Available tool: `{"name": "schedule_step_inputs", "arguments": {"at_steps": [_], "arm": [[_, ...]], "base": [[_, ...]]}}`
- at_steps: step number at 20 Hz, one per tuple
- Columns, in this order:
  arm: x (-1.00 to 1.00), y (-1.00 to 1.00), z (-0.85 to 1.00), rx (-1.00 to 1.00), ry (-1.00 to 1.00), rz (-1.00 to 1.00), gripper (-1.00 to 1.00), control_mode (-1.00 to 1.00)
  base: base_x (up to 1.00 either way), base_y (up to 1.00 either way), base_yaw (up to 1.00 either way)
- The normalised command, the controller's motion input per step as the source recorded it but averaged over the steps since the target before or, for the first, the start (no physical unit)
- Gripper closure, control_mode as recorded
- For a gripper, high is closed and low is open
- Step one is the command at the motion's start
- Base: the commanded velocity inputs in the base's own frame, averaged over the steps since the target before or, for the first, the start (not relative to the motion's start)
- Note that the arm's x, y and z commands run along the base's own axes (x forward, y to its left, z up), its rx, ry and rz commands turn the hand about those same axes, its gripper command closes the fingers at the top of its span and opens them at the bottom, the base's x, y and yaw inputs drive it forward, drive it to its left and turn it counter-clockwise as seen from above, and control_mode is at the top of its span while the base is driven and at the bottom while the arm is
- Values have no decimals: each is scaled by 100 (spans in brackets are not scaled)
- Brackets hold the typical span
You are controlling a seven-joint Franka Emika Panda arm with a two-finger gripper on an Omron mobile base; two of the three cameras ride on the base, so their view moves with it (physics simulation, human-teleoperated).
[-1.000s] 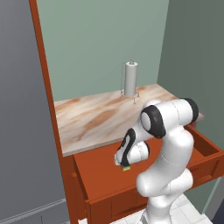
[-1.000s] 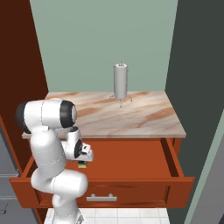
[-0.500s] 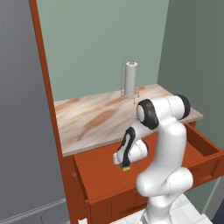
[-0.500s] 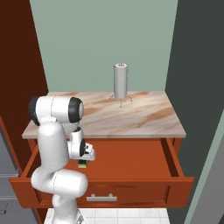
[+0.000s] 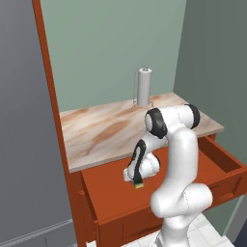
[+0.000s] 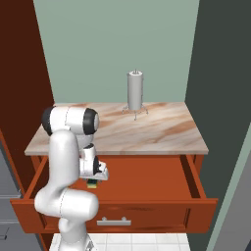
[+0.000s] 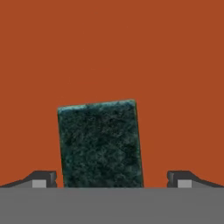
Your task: Restock the sink supplies by placing the sponge and soap dispenser on the counter and next to the sink. Make sure the soap dispenser is upright.
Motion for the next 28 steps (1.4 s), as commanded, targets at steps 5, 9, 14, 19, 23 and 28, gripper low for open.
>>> {"name": "schedule_step_inputs", "arguments": {"at_steps": [5, 9, 14, 19, 23, 28], "arm": [[24, 0, -20, 0, 6, 0, -100, -100], [13, 0, -19, 0, 5, 0, -100, -100], [4, 0, -21, 0, 4, 0, -100, -100], [0, 0, -17, 0, 1, 0, 100, -100], [-5, 0, 0, 0, 0, 0, 100, -100], [-24, -2, 20, 2, 0, 0, 100, -100]], "base": [[0, 0, 0], [0, 0, 0], [0, 0, 0], [0, 0, 0], [0, 0, 0], [0, 0, 0]]}}
